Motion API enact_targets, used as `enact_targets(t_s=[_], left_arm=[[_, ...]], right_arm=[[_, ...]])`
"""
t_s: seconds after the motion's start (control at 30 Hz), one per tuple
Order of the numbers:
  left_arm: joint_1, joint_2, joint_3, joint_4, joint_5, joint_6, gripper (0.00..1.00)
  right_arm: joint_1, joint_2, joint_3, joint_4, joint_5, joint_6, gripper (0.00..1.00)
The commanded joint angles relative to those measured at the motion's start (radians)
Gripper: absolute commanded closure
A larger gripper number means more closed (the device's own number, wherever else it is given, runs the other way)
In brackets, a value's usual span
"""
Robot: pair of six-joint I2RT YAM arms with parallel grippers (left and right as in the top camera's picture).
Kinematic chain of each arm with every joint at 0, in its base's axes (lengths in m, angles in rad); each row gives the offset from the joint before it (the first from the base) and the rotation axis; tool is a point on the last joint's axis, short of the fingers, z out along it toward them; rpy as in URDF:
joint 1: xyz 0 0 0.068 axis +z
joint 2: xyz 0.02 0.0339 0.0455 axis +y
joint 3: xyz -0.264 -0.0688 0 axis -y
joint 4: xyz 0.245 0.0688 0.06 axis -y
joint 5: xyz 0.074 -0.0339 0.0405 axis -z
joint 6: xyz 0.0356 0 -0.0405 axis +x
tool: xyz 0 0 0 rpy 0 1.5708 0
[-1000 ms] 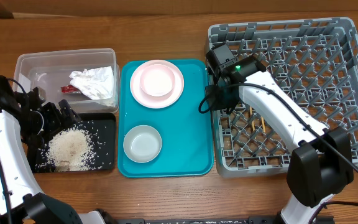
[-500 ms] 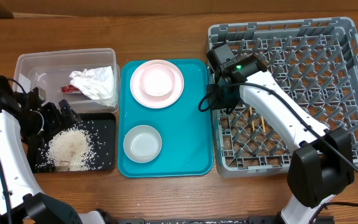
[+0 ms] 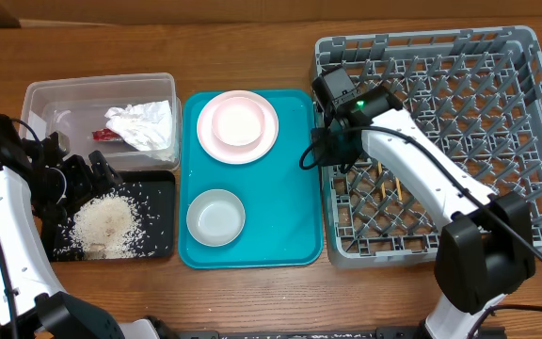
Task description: Sort waste into correct bins and load items into the dishwasher
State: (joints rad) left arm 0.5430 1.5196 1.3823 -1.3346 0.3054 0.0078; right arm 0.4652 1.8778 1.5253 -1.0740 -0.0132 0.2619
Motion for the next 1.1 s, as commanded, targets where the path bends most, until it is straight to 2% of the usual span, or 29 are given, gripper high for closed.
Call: enact_targets(t_s=[0.0, 0.33, 0.7, 0.97, 1.07], left_arm=[[-0.008, -0.005, 0.019, 0.003, -0.002, 0.015, 0.00], [-0.008, -0.005, 0.019, 0.003, -0.002, 0.015, 0.00], [-0.008, -0.005, 0.019, 0.003, -0.002, 0.015, 0.00], [-0.008, -0.005, 0.019, 0.003, -0.002, 0.015, 0.00], [-0.008, -0.005, 0.019, 0.003, -0.002, 0.015, 0.00]], right_arm=[[0.005, 0.004, -0.032, 0.025, -0.023, 0.005, 0.83], [0.005, 0.004, -0.032, 0.046, -0.023, 0.005, 0.86], [0.005, 0.004, -0.032, 0.045, -0.021, 0.026, 0.84], [-0.003, 0.003, 0.034, -0.028, 0.048, 0.006, 0.73], [-0.006, 0.003, 0.128, -0.085, 0.049, -0.034, 0.64]])
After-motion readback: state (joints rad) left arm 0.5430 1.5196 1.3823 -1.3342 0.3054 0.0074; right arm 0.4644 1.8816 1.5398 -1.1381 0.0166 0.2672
